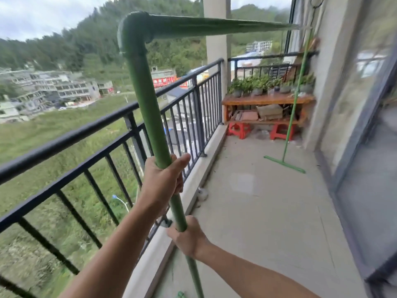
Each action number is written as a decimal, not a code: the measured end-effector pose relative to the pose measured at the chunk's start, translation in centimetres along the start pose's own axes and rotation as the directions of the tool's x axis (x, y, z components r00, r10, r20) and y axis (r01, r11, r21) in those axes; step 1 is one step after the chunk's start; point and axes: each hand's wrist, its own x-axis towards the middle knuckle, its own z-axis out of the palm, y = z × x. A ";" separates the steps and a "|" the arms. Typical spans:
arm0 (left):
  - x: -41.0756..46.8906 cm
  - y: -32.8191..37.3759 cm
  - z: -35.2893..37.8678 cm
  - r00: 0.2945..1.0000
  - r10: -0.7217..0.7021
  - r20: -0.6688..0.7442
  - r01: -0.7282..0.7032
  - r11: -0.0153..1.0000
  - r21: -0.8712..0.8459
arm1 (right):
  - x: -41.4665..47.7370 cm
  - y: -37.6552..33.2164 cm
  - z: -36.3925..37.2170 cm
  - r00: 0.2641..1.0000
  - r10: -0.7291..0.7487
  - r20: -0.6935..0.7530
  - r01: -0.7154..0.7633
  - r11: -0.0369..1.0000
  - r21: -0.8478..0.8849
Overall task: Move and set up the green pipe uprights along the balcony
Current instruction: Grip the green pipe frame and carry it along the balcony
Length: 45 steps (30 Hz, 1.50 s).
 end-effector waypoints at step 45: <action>37.3 -10.2 15.2 0.982 0.072 0.177 -0.114 0.964 0.241 | 36.6 1.5 -25.6 0.977 0.214 -0.012 -0.207 0.931 -0.301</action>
